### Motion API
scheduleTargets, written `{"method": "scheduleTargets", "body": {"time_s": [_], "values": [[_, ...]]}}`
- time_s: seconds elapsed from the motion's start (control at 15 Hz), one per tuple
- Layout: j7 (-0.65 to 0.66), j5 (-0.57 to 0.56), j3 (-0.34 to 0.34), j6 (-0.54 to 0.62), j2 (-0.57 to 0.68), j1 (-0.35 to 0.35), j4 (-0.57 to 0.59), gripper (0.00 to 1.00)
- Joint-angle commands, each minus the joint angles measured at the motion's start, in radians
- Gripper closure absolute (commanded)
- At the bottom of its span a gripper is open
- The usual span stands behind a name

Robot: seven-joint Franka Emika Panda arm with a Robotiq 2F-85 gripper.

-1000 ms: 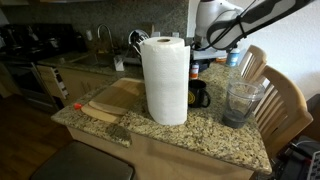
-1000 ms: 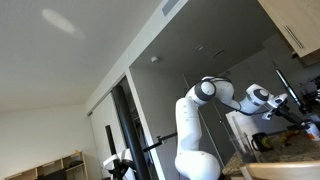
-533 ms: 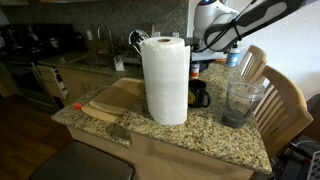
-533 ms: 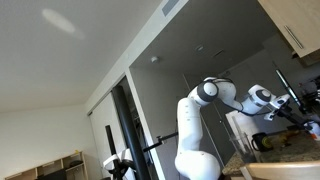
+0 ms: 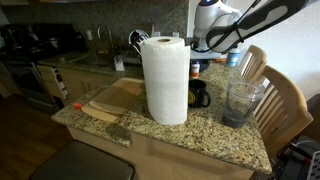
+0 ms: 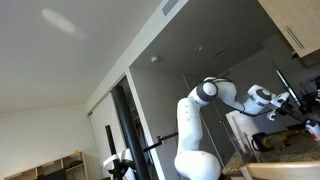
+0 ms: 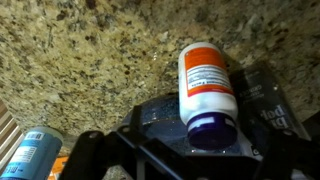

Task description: Put the white bottle in the bowl then put the jar in the bowl

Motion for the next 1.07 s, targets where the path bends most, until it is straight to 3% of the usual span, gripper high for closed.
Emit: {"method": "scheduleTargets", "body": {"time_s": [0.0,0.13,0.2,0.27,0.67,1.0], "values": [[-0.001,0.002,-0.001,-0.001,0.000,0.002,0.001,0.00],[-0.001,0.002,-0.001,-0.001,0.000,0.002,0.001,0.00],[-0.008,0.005,0.000,-0.009,-0.002,0.002,0.001,0.08],[-0.012,0.008,0.002,-0.009,-0.001,0.001,0.001,0.26],[-0.011,0.000,0.000,0.001,0.000,0.002,0.001,0.69],[0.051,-0.051,-0.023,-0.012,-0.002,0.019,0.007,0.71]]}}
